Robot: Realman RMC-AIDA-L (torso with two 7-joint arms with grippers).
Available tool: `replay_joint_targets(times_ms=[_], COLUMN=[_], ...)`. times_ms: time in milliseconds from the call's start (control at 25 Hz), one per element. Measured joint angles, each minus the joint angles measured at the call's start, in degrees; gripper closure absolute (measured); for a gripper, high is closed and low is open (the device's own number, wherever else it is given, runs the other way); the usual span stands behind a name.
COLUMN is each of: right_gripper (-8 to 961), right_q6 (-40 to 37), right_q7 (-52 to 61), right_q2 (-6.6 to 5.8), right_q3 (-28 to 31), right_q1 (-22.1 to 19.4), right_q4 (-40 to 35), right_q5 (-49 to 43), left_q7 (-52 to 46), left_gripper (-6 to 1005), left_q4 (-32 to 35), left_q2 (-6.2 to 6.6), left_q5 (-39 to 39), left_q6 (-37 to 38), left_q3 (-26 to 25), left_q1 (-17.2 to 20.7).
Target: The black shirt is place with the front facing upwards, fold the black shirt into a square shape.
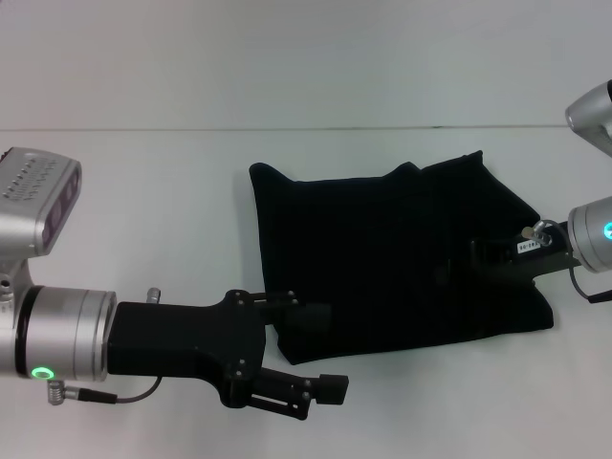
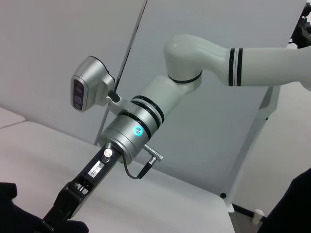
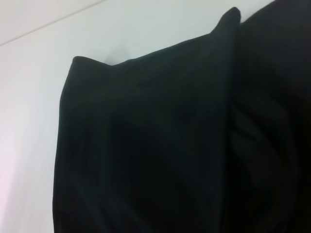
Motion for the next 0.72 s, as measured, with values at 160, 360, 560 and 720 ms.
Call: replay_joint_targets(times_ms=[160,360,560,720], right_gripper=[742,846,905,898], right_q6=[0.0,-0.2,-0.6,-1.2], right_q7=[-0.5,-1.5,-1.7,-2.1], right_q2=[0.07,0.31,0.41,0.39], right_q3=[0.0,0.0,0.3,0.5], right_q1=[0.1,0.2,0.4,0.2], right_q4=[0.0,0.0,0.0,-0.7], right_q5=[0.0,0.0,0.1,1.5], left_q7=[0.0,0.0,0.0,0.1], left_gripper=[50,50,50,50], left_q4=[0.0,0.0,0.0,0.0], left_q2=[0.01,0.01,0.01,0.01], left_q5=[0.0,-0.1,-0.5,-0.7], left_q6=[0.0,-0.1,-0.2,-0.2], left_q3=[-0.1,-0.2,-0.3,-0.3], left_q1=[0.0,0.0,0.0,0.0])
